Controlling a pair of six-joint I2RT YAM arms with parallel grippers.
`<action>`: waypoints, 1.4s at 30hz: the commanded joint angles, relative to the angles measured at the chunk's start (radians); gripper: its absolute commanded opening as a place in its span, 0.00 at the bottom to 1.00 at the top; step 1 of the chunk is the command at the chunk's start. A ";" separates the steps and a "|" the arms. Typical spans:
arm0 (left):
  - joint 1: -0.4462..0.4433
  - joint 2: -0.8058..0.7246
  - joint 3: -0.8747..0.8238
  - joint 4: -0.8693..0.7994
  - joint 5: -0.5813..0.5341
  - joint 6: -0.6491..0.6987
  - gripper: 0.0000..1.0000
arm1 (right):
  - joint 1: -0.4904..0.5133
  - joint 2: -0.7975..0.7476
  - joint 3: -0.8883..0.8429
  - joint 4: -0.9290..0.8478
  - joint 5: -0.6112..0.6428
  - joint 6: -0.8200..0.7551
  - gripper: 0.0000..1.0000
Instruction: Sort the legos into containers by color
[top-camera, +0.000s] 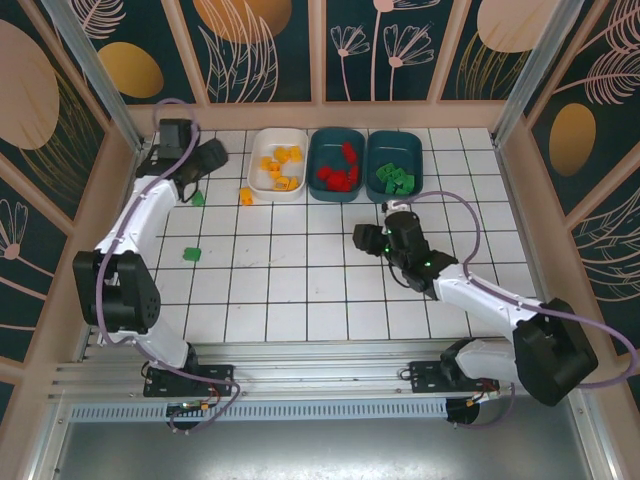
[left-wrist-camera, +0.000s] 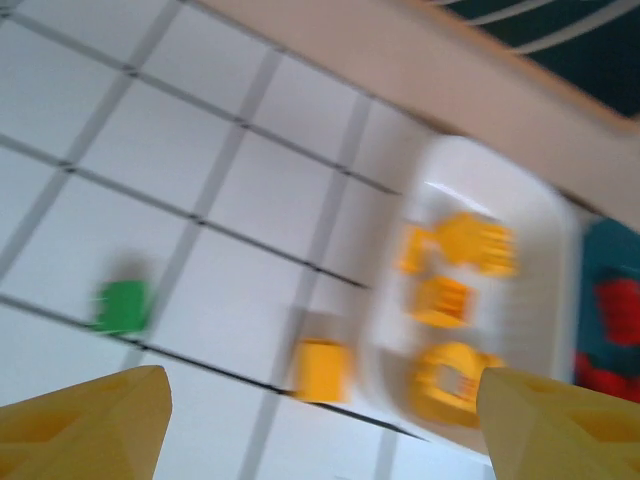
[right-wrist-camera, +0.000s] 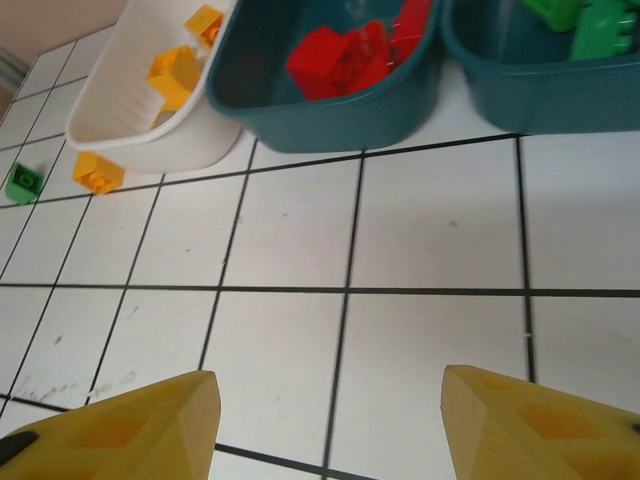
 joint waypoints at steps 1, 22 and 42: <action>0.022 0.093 -0.041 -0.049 -0.017 0.055 0.81 | 0.044 0.038 0.057 0.056 0.032 0.017 0.61; 0.099 0.498 0.221 -0.087 -0.125 0.103 0.72 | 0.084 0.077 0.061 0.047 0.056 0.023 0.61; 0.103 0.531 0.197 -0.042 -0.077 0.096 0.32 | 0.082 0.039 0.066 0.016 0.087 0.011 0.60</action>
